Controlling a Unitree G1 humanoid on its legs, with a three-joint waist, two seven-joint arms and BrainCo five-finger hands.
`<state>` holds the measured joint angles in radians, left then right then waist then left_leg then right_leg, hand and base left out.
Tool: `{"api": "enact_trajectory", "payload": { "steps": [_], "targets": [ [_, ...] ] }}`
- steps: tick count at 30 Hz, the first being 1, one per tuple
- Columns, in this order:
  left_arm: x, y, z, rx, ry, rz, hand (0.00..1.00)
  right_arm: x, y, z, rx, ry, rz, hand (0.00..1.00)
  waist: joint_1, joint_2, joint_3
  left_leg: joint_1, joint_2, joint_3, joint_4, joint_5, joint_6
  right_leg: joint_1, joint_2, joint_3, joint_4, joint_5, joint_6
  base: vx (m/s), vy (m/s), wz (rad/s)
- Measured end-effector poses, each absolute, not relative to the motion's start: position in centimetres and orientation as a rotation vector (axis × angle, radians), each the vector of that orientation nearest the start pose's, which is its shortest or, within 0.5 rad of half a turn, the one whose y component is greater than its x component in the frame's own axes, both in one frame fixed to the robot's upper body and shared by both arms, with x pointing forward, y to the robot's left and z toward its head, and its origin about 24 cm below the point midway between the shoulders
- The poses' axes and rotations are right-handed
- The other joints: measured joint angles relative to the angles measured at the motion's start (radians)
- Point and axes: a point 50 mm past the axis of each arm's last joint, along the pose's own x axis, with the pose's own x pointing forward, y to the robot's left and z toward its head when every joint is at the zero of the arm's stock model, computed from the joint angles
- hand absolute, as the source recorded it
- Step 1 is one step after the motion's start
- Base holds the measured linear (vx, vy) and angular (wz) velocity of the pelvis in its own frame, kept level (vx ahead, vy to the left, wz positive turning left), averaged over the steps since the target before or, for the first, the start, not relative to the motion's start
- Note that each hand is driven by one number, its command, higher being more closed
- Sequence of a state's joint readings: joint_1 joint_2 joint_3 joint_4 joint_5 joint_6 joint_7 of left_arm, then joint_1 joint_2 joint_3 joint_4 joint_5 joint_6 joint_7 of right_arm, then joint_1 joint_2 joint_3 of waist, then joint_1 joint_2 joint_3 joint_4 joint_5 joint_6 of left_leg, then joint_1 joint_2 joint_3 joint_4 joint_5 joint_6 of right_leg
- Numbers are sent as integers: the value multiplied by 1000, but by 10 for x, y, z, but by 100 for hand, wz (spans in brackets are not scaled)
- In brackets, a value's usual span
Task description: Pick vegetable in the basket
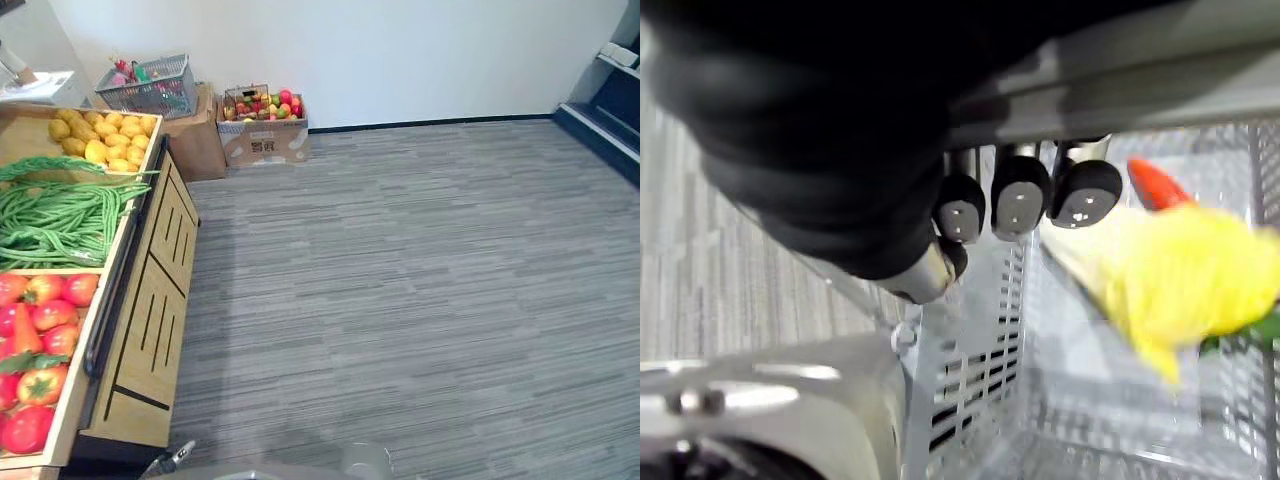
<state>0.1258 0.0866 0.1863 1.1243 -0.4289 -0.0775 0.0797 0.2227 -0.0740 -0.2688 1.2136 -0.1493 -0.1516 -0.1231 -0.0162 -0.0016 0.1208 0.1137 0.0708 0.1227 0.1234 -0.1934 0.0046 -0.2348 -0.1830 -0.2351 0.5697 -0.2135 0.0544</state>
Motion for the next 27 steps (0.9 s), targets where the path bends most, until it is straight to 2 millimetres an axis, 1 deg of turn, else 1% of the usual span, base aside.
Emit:
{"api": "enact_trajectory", "payload": {
  "steps": [1, 2, 3, 4, 5, 6, 8, 9, 10, 12, 13, 14, 15, 17, 18, 19, 21, 27],
  "targets": [
    [63, 216, -166, -345, 1089, 603, 0, 6, -207, -172, -117, 1281, -319, 100, 0, -28, -6, -2, -11, -4, 16, -2, -4, 4, 6, -1, -155, 98, -8, 202, -158, 40],
    [63, 219, -165, -347, 1080, 611, 0, 5, -203, -173, -113, 1281, -307, 100, 2, -57, -5, 0, -28, -9, 21, -7, -13, 5, -1, 9, -216, 180, -20, 152, -150, 30],
    [66, 216, -165, -370, 1069, 622, 0, 4, -204, -173, -122, 1283, -298, 100, 4, -44, -2, 11, -16, -25, 22, -22, -36, 21, 9, 9, -211, 155, -20, 154, -157, 16],
    [66, 204, -167, -410, 1072, 619, 0, 2, -211, -172, -142, 1286, -313, 100, 12, -17, 0, 7, 19, -27, 23, -37, -52, 31, 38, 13, -224, 161, -14, 171, -159, 10],
    [67, 198, -168, -435, 1066, 625, 0, 3, -215, -170, -155, 1269, -313, 100, 18, 2, -2, 10, 36, -27, 20, -52, -67, 38, 60, 19, -236, 162, -12, 177, -142, 7],
    [67, 196, -168, -447, 1058, 633, 0, 2, -216, -170, -160, 1270, -312, 100, 21, 10, 0, 11, 53, -31, 20, -60, -79, 45, 75, 17, -243, 161, -11, 109, -99, 11],
    [68, 197, -168, -461, 1050, 640, 0, 4, -214, -171, -173, 1266, -297, 100, 21, 6, 3, 8, 69, -64, 18, -64, -86, 64, 91, 14, -263, 161, -11, 30, -92, 29],
    [67, 197, -168, -478, 1046, 654, 0, 3, -212, -171, -168, 1269, -296, 100, 21, -2, 5, 4, 72, -88, 19, -63, -90, 86, 95, 15, -287, 161, -11, -14, -73, 47],
    [66, 200, -168, -480, 1045, 663, 0, 0, -210, -171, -163, 1281, -295, 100, 21, -10, -3, -4, 72, -107, 20, -61, -93, 102, 99, 15, -317, 162, -11, -38, -59, 55],
    [64, 202, -168, -485, 1043, 683, 0, -5, -209, -172, -160, 1301, -296, 100, 26, -16, -10, -15, 75, -133, 20, -50, -102, 135, 106, -1, -384, 179, -2, -58, -41, 43],
    [64, 204, -167, -483, 1036, 696, 0, -10, -207, -172, -156, 1318, -291, 100, 33, -23, -16, -29, 78, -143, 15, -38, -105, 157, 114, -20, -450, 205, 1, -71, -26, 27],
    [64, 205, -167, -486, 1034, 702, 0, -12, -206, -173, -153, 1328, -289, 100, 40, -25, -18, -31, 80, -144, 11, -34, -106, 169, 118, -25, -476, 218, 5, -63, -25, 23],
    [64, 206, -167, -491, 1031, 714, 0, -15, -204, -173, -148, 1343, -283, 100, 47, -29, -21, -31, 80, -148, -3, -22, -108, 190, 125, -31, -530, 246, 6, -33, -18, 12],
    [62, 208, -167, -487, 1025, 725, 0, -17, -203, -174, -147, 1360, -269, 100, 48, -34, -25, -31, 77, -156, -23, -10, -114, 214, 131, -35, -591, 277, 6, -22, -7, 12],
    [61, 208, -167, -486, 1024, 733, 0, -18, -203, -174, -151, 1369, -260, 100, 48, -34, -25, -28, 75, -157, -33, -3, -119, 227, 133, -36, -624, 295, 6, -16, -1, 4],
    [59, 209, -167, -482, 1028, 738, 0, -19, -204, -174, -156, 1371, -250, 100, 47, -30, -25, -24, 74, -157, -37, 4, -114, 239, 136, -36, -648, 308, 4, 0, 0, 0],
    [57, 209, -168, -473, 1042, 749, 0, -19, -206, -174, -155, 1376, -229, 100, 47, -23, -28, -23, 72, -155, -36, 4, -115, 251, 140, -35, -673, 319, 6, 0, 0, 0],
    [56, 206, -168, -428, 1061, 723, 0, -22, -208, -174, -80, 1389, -258, 100, 46, 2, -30, -15, 69, -161, -44, 7, -116, 260, 139, -41, -682, 320, 5, 4, 13, 2]
  ]
}}
